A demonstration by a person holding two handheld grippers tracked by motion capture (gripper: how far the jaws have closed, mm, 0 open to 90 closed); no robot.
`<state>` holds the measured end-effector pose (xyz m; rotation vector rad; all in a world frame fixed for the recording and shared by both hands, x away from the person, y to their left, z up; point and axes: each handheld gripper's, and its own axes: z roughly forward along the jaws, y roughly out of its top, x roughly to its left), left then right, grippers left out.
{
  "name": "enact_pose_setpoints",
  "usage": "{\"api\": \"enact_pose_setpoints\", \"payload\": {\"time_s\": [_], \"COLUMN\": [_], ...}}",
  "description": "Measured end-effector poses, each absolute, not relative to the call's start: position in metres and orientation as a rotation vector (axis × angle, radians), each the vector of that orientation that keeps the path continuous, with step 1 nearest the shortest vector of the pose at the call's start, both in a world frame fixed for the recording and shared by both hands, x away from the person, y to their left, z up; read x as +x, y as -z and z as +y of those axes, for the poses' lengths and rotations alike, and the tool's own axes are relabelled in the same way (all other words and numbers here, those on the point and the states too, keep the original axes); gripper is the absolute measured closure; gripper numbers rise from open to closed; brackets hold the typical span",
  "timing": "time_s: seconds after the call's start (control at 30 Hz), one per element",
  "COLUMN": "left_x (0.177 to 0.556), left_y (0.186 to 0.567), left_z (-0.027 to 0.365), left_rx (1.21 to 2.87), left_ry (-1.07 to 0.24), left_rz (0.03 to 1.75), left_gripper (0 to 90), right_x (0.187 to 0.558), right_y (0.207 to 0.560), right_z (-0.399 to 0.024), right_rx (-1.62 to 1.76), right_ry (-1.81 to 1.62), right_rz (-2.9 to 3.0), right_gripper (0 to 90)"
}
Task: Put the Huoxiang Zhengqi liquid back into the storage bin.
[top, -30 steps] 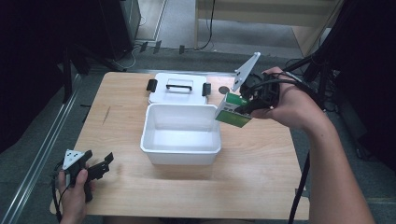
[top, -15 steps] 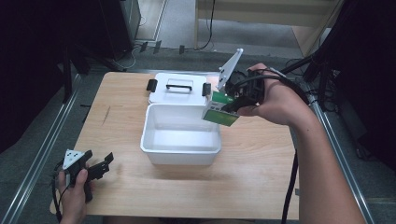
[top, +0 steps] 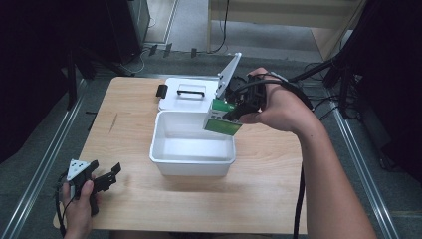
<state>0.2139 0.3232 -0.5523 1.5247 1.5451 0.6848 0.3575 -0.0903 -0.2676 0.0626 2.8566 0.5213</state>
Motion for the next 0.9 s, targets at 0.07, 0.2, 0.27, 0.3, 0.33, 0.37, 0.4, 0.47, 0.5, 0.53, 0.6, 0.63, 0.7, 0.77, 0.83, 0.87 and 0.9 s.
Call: {"api": "enact_pose_setpoints", "payload": {"time_s": [0.07, 0.2, 0.27, 0.3, 0.33, 0.37, 0.4, 0.47, 0.5, 0.53, 0.6, 0.63, 0.7, 0.77, 0.83, 0.87, 0.9], "left_x": [0.214, 0.214, 0.214, 0.214, 0.214, 0.214, 0.214, 0.214, 0.214, 0.214, 0.214, 0.214, 0.214, 0.214, 0.214, 0.214, 0.214], "left_y": [0.552, 0.552, 0.552, 0.552, 0.552, 0.552, 0.552, 0.552, 0.552, 0.552, 0.552, 0.552, 0.552, 0.552, 0.552, 0.552, 0.552], "left_z": [0.323, 0.323, 0.323, 0.323, 0.323, 0.323, 0.323, 0.324, 0.324, 0.323, 0.323, 0.323, 0.324, 0.324, 0.324, 0.324, 0.324], "left_rx": [1.523, 1.522, 1.522, 1.522, 1.524, 1.523, 1.523, 1.522, 1.523, 1.518, 1.517, 1.517, 1.520, 1.521, 1.522, 1.524, 1.524], "left_ry": [-0.684, -0.682, -0.681, -0.681, -0.681, -0.681, -0.681, -0.680, -0.680, -0.681, -0.678, -0.678, -0.678, -0.677, -0.675, -0.675, -0.675], "left_rz": [1.545, 1.545, 1.544, 1.544, 1.544, 1.544, 1.544, 1.544, 1.544, 1.544, 1.544, 1.544, 1.542, 1.543, 1.542, 1.542, 1.542], "left_gripper": [14.9, 14.9, 14.9, 14.9, 14.9, 14.9, 14.9, 14.9, 14.9, 14.9, 14.9, 14.9, 14.9, 14.9, 14.9, 14.9, 14.9], "right_x": [0.358, 0.360, 0.361, 0.361, 0.361, 0.362, 0.362, 0.363, 0.364, 0.364, 0.366, 0.365, 0.366, 0.368, 0.368, 0.369, 0.369], "right_y": [0.270, 0.273, 0.276, 0.277, 0.278, 0.279, 0.280, 0.284, 0.285, 0.287, 0.291, 0.293, 0.297, 0.301, 0.306, 0.309, 0.311], "right_z": [-0.087, -0.083, -0.080, -0.080, -0.079, -0.079, -0.078, -0.077, -0.076, -0.076, -0.075, -0.075, -0.073, -0.072, -0.070, -0.069, -0.068], "right_rx": [0.053, 0.038, 0.031, 0.035, 0.029, 0.024, 0.031, 0.019, 0.016, 0.020, 0.011, 0.012, 0.006, -0.007, -0.006, -0.014, -0.010], "right_ry": [-0.522, -0.506, -0.499, -0.501, -0.496, -0.492, -0.488, -0.475, -0.474, -0.471, -0.464, -0.463, -0.452, -0.447, -0.436, -0.429, -0.427], "right_rz": [2.860, 2.871, 2.877, 2.878, 2.880, 2.885, 2.883, 2.883, 2.881, 2.881, 2.892, 2.898, 2.905, 2.909, 2.915, 2.919, 2.924], "right_gripper": [64.6, 64.6, 64.6, 64.5, 64.6, 64.5, 64.6, 64.6, 64.6, 64.5, 64.5, 64.5, 64.5, 64.5, 64.5, 64.5, 64.5]}}
